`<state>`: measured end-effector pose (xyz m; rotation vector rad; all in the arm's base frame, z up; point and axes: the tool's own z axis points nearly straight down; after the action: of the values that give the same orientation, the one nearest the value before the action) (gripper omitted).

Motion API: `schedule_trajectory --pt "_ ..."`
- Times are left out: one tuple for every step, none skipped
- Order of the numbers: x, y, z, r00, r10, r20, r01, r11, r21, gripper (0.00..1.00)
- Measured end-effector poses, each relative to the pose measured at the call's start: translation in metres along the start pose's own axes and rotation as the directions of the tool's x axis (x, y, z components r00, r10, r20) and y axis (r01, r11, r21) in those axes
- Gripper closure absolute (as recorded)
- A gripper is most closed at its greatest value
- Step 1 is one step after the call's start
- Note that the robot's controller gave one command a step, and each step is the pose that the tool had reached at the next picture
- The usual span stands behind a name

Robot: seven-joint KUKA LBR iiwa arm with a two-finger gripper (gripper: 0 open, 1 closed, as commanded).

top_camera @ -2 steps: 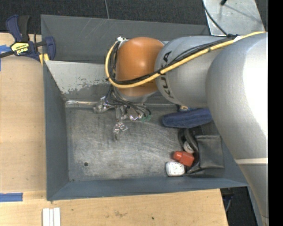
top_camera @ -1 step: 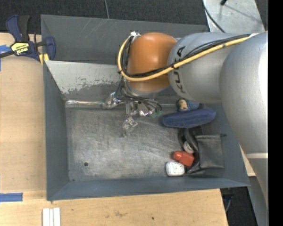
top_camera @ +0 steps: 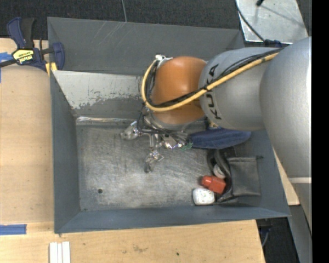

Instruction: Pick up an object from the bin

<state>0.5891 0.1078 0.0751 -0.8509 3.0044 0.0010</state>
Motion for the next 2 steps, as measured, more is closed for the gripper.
schedule_trajectory --pt "0.006 -0.054 -0.098 0.998 -0.056 -0.006 0.056 0.998 0.001 0.0" --pt "0.104 -0.121 -0.023 0.895 -0.445 -0.013 0.445 0.896 -0.013 0.0"
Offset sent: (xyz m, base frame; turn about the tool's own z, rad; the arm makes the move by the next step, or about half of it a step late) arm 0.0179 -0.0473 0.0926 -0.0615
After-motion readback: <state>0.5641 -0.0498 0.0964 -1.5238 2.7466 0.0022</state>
